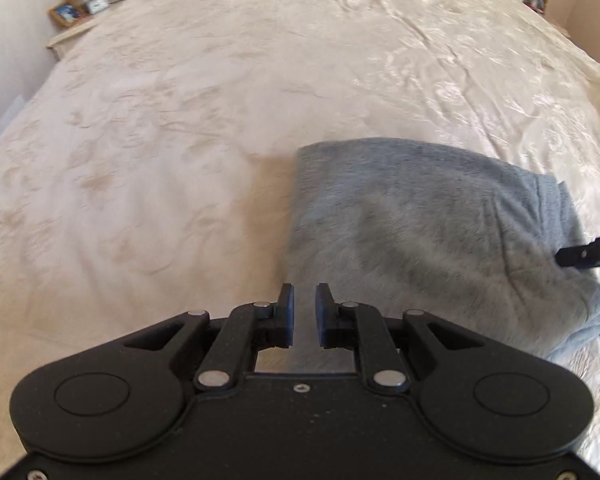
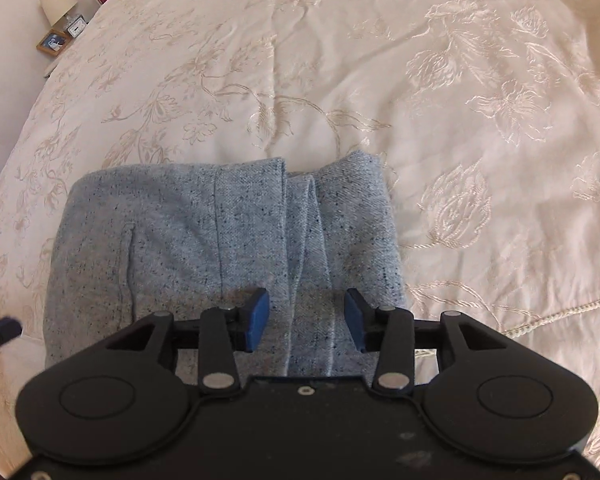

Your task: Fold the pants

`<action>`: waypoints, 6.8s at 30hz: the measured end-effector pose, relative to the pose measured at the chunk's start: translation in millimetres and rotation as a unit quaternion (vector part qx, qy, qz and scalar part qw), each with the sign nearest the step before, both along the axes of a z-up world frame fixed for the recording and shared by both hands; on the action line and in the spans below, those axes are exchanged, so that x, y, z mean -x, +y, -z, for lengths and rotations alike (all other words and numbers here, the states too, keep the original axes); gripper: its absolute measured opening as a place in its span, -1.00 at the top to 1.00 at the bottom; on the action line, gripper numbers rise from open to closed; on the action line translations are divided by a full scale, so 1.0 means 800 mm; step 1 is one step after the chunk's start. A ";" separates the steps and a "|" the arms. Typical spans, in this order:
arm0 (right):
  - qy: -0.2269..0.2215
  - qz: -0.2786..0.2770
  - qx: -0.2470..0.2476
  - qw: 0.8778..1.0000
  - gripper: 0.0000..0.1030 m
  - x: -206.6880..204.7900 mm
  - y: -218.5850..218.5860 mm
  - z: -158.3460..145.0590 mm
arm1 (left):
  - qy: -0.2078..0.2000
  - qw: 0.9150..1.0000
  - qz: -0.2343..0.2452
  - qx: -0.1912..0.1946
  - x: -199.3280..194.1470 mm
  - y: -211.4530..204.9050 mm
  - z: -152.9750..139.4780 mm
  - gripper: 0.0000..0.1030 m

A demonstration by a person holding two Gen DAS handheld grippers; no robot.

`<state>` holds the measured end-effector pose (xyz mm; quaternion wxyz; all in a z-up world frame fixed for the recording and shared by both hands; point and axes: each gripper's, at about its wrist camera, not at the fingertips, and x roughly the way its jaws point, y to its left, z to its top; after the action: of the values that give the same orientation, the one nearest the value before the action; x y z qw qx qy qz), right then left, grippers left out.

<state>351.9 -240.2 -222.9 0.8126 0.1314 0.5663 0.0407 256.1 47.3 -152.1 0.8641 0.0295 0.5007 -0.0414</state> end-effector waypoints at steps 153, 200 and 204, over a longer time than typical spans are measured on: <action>-0.143 -0.133 0.063 0.979 0.35 0.147 0.265 -0.228 | 0.025 0.990 -0.138 -0.008 0.124 0.085 -0.106 0.21; -0.176 -0.149 0.056 0.971 0.32 0.202 0.251 -0.268 | -0.001 0.985 -0.171 -0.032 0.161 0.063 -0.142 0.20; -0.174 -0.149 0.055 0.972 0.32 0.201 0.253 -0.268 | -0.001 0.984 -0.173 -0.033 0.162 0.062 -0.142 0.20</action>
<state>191.0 -37.6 -8.3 0.8896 -0.0089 0.4306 0.1522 126.6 97.1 -38.1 0.8573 -0.0287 0.4987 0.1250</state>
